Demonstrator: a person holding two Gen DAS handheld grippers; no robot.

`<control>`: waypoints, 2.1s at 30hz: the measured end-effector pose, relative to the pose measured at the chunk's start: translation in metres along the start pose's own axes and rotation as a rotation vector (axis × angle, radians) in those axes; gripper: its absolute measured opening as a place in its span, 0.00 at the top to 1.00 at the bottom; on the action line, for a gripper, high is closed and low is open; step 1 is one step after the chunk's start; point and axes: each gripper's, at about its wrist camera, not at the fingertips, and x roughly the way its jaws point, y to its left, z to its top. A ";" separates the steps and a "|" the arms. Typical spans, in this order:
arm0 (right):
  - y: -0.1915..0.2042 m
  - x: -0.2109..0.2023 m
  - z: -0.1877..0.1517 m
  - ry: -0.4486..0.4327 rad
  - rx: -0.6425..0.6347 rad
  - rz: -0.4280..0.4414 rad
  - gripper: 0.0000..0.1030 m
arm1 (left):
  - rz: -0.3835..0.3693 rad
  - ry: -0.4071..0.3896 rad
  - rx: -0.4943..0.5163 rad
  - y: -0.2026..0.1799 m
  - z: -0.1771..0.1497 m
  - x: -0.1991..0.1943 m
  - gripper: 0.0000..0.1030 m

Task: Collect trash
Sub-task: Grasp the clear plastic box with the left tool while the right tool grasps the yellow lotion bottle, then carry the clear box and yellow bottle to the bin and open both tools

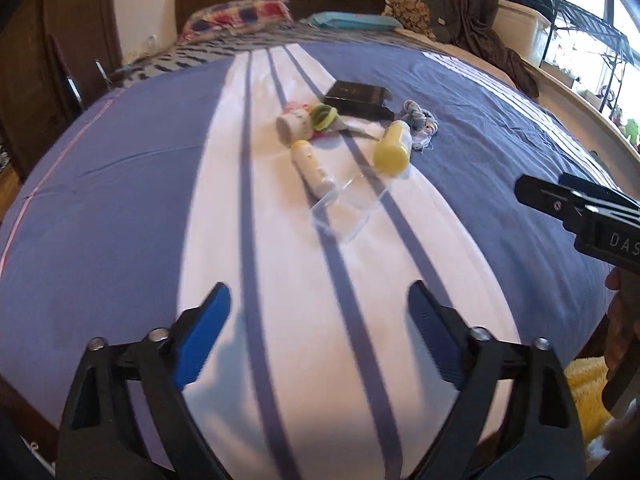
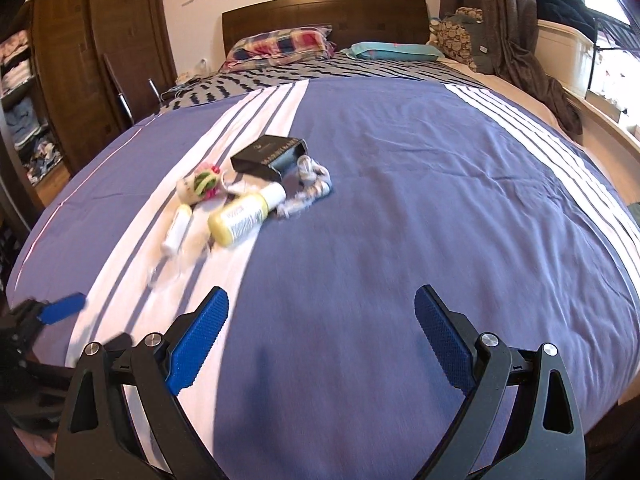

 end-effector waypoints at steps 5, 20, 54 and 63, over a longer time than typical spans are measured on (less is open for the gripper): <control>0.008 0.015 0.019 -0.002 -0.006 -0.003 0.09 | -0.040 0.030 0.017 -0.002 0.020 0.027 0.37; 0.032 0.058 0.045 0.038 -0.003 0.017 0.17 | -0.112 0.032 0.055 -0.001 0.037 0.045 0.64; 0.033 -0.028 -0.053 0.054 -0.055 0.092 0.48 | -0.060 -0.084 -0.004 -0.009 -0.036 -0.058 0.65; 0.016 -0.104 -0.097 -0.019 -0.048 0.107 0.48 | -0.088 -0.132 0.044 -0.044 -0.076 -0.113 0.65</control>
